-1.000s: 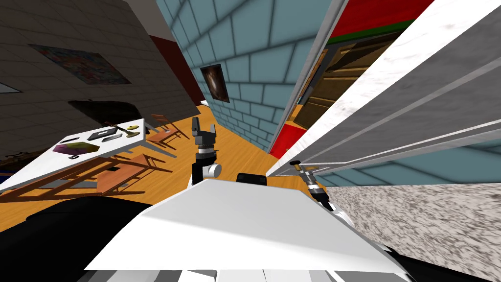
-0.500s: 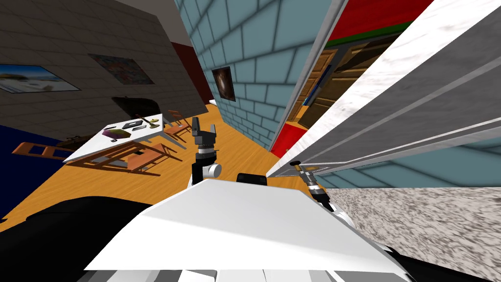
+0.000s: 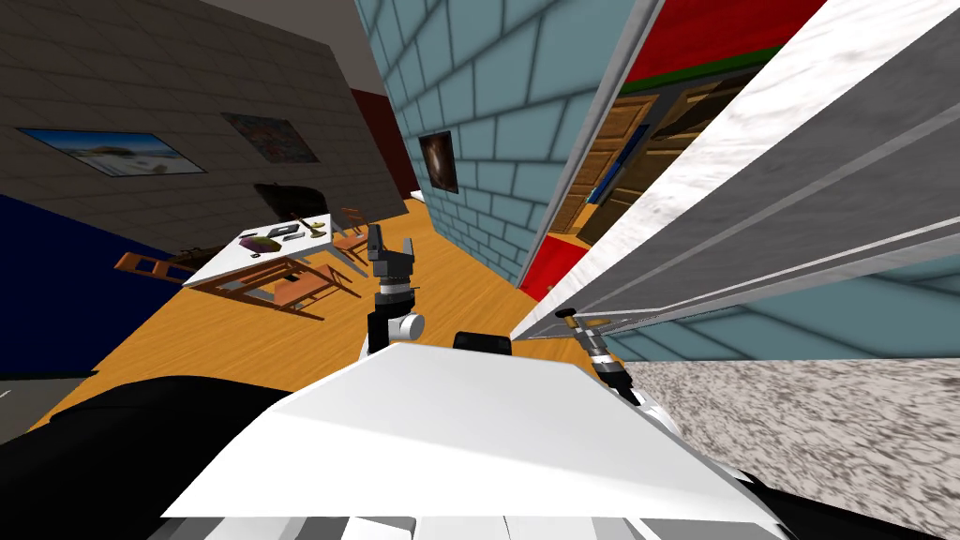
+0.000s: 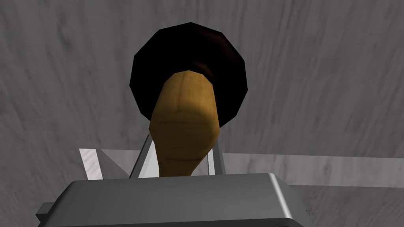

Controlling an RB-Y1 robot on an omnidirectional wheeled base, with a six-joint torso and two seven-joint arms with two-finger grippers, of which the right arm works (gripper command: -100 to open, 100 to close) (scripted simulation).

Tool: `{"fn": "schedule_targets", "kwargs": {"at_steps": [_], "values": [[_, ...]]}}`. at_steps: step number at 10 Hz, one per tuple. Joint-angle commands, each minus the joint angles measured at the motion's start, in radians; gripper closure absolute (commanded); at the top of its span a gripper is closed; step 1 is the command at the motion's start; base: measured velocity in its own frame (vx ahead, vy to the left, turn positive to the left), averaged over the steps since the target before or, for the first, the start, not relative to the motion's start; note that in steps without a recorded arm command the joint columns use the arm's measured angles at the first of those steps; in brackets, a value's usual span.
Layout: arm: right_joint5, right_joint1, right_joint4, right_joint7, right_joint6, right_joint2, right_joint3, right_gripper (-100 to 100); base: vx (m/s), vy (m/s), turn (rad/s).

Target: Pull the door open

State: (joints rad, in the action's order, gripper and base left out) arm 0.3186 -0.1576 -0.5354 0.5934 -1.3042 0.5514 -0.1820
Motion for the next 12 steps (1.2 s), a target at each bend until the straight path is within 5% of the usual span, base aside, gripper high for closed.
{"fn": "schedule_targets", "kwargs": {"at_steps": [1, 12], "values": [[0.003, 0.004, 0.007, -0.001, -0.007, 0.002, -0.002, 100, -0.198, -0.085, 0.19], [0.02, 0.028, 0.063, -0.001, -0.048, 0.015, -0.018, 100, -0.196, -0.082, 0.15]]}}
